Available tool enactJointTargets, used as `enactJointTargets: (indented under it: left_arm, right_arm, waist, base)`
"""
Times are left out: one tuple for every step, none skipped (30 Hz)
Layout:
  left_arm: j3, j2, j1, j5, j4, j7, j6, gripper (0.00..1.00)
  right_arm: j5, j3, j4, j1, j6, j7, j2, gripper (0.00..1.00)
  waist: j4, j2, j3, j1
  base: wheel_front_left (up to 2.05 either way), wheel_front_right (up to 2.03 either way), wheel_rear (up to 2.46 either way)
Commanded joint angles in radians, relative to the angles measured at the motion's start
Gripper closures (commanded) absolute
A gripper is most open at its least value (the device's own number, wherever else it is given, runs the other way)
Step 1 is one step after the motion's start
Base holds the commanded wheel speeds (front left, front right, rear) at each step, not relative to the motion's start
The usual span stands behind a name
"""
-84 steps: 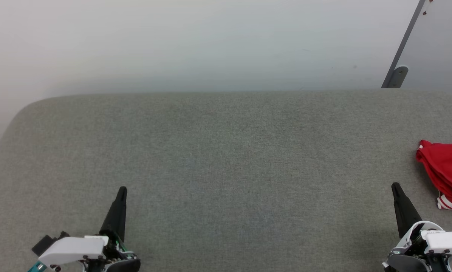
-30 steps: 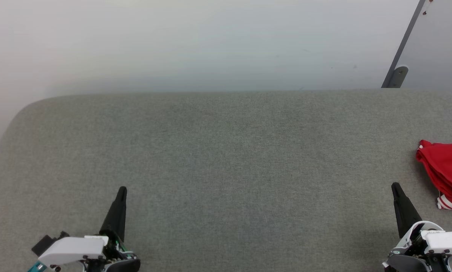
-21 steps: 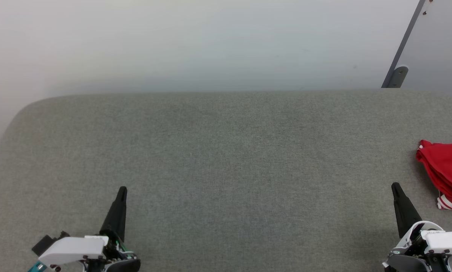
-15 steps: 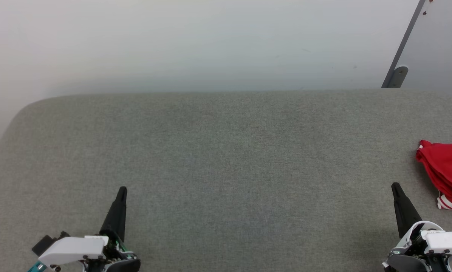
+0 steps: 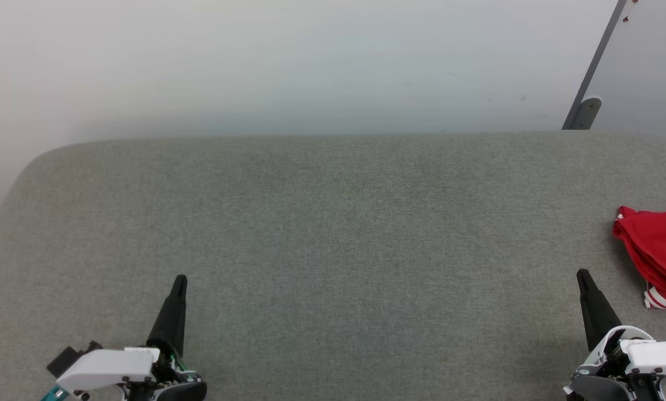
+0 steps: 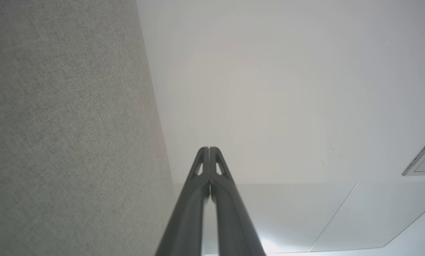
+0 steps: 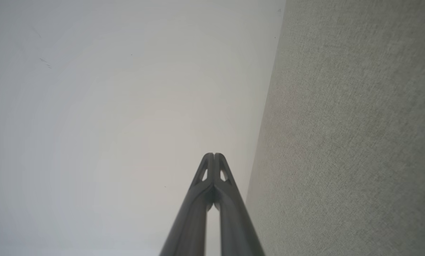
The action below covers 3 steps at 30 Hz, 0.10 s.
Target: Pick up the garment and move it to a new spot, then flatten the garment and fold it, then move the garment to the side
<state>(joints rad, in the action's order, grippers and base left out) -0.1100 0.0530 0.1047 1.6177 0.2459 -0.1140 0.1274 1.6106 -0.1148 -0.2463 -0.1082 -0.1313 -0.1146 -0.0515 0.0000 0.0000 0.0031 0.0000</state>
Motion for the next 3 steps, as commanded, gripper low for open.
enactJointTargets:
  left_arm:
    - [-0.003,-0.002,0.010,-0.005,0.001,0.000,0.006,1.00]
    - [-0.003,-0.002,0.010,-0.006,0.001,0.000,0.006,1.00]
    - [-0.003,-0.002,0.010,-0.005,0.001,0.000,0.006,1.00]
  right_arm:
    - [0.004,0.001,0.000,-0.003,0.001,-0.001,0.004,1.00]
    - [0.004,0.001,0.000,-0.003,0.001,-0.001,0.004,1.00]
    - [0.004,0.001,0.000,-0.003,0.001,-0.001,0.004,1.00]
  waist:
    - [0.000,0.0000,0.000,0.0000]
    - [0.000,0.0000,0.000,0.0000]
    - [0.000,0.0000,0.000,0.0000]
  base:
    - [0.00,0.00,0.00]
    - [0.00,0.00,0.00]
    - [0.00,0.00,0.00]
